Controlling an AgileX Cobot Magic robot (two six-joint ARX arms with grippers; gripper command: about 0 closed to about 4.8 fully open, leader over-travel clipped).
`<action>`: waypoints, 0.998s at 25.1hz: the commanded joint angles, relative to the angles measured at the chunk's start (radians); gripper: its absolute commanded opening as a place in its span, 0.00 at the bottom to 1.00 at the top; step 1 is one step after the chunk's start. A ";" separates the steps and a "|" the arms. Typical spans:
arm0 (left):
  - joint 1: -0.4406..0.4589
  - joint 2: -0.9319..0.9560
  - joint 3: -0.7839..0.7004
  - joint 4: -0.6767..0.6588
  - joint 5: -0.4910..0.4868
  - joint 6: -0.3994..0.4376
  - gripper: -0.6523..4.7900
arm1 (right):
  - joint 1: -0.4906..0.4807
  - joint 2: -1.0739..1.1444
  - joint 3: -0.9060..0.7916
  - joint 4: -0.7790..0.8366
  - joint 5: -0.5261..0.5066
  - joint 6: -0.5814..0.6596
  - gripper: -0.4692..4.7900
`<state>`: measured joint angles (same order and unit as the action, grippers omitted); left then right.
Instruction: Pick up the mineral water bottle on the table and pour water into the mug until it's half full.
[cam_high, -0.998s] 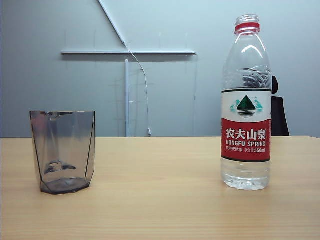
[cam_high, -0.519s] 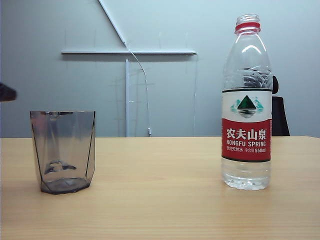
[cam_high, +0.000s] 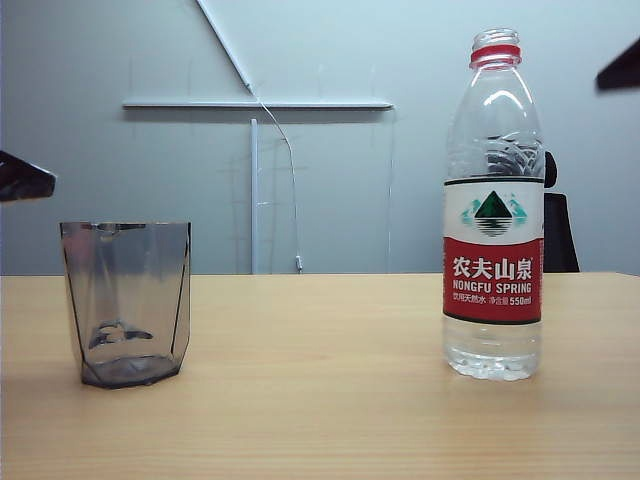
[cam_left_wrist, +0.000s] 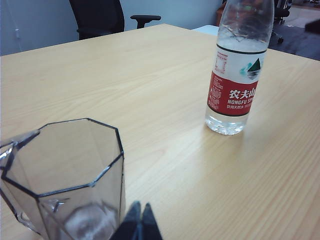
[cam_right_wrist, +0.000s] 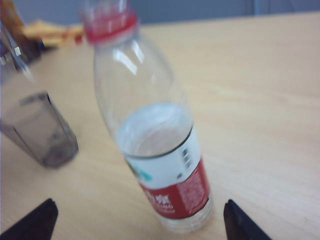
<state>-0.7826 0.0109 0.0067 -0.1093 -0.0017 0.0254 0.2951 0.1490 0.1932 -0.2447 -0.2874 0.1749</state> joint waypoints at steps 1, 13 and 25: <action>-0.001 -0.002 0.002 0.009 0.005 -0.003 0.12 | 0.125 0.084 -0.014 0.135 0.150 -0.031 1.00; -0.001 -0.005 0.002 0.010 0.005 -0.003 0.12 | 0.330 0.517 -0.060 0.619 0.482 -0.154 1.00; -0.001 -0.005 0.002 0.010 0.005 -0.003 0.12 | 0.283 0.999 -0.058 1.136 0.377 -0.141 1.00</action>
<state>-0.7826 0.0040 0.0067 -0.1093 -0.0013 0.0254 0.5770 1.1267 0.1307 0.8047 0.0841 0.0261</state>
